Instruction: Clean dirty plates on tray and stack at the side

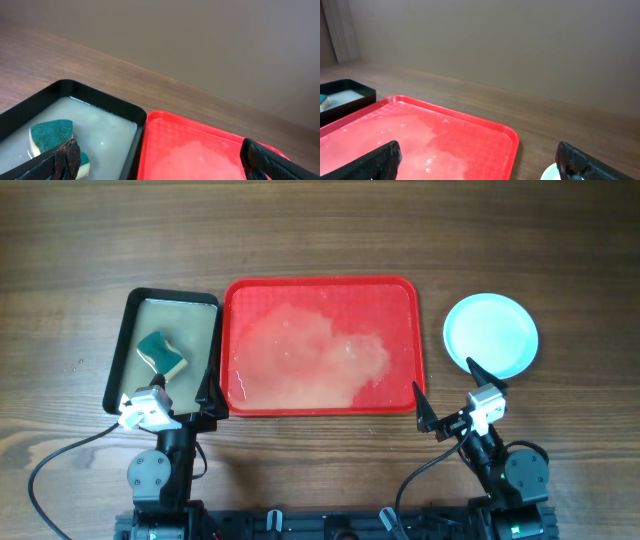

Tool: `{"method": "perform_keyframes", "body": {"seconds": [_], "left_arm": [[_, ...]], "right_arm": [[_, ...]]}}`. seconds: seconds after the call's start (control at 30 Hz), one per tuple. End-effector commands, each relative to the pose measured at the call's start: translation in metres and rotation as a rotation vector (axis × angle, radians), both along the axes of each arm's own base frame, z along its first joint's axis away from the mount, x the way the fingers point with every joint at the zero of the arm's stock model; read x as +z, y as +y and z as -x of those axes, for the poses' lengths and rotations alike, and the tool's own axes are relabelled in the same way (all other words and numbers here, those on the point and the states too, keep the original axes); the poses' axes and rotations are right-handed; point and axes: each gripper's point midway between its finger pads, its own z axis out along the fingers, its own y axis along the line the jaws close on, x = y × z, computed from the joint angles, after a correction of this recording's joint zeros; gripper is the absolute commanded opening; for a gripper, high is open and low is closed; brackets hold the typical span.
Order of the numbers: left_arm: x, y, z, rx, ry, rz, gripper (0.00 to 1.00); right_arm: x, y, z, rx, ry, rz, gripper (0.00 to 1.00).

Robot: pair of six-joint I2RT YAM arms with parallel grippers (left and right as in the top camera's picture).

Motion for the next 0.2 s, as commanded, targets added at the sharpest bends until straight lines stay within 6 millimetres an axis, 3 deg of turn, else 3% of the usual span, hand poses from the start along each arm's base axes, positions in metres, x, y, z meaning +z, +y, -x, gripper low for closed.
{"method": "perform_keyframes", "body": {"seconds": [0.0,0.17], "left_arm": [[0.0001,0.0019,0.0002,0.007,-0.006,-0.017,1.00],[0.0002,0.0019,0.0002,0.007,-0.006,-0.017,1.00]], "right_arm": [[0.0015,0.0005,0.0007,0.007,-0.001,-0.015,1.00],[0.0015,0.0005,0.0007,0.007,-0.001,-0.015,1.00]]}}
